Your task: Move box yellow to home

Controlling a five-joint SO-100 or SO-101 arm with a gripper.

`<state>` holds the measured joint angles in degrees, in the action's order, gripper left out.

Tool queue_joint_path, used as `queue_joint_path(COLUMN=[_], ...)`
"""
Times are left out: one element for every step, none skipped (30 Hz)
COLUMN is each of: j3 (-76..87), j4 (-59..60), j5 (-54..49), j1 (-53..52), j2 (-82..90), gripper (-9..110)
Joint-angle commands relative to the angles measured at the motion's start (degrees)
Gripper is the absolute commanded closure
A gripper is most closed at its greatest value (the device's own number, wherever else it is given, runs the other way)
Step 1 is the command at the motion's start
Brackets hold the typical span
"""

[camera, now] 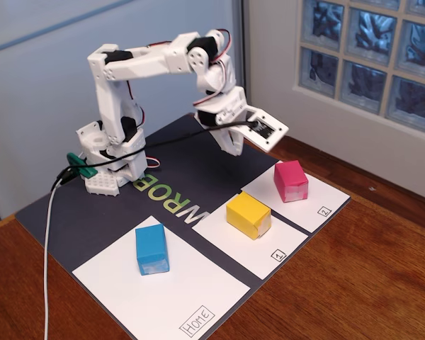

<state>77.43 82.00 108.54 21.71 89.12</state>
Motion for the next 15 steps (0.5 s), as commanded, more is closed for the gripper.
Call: queue_joint_path(j3=[-2.72,-2.72,-2.72,-2.72,-2.72,-2.72,-2.72,-2.72,-2.72,-2.72,-2.72,-2.72,-2.72,-2.81,-2.90], j4=[-2.37,-2.90,-3.25,-3.69,-4.13,-4.48,-4.75,-5.19,-5.62,-6.06,-6.50,-6.94,-7.29,-7.65,-7.91], j5=[-1.58,-2.02,-2.64,-3.43,-4.04,-4.83,-5.71,-6.15,-6.68,-7.21,-7.56,-7.82,-7.91,-8.09,-8.35], j1=[-1.23,-1.58,-1.93,-2.37,-2.72,-3.08,-3.34,-3.60,-3.96,-4.31,-4.66,-4.92,-5.19,-5.27,-5.36], j2=[-0.97,-1.67,-2.46,-3.25,-4.04,-4.83,-5.45,-6.06,-6.68,-7.29,-7.91,-8.35,-8.79,-9.14,-9.32], gripper=[102,102,102,101,101,100,99,99,98,98,97,97,96,95,93])
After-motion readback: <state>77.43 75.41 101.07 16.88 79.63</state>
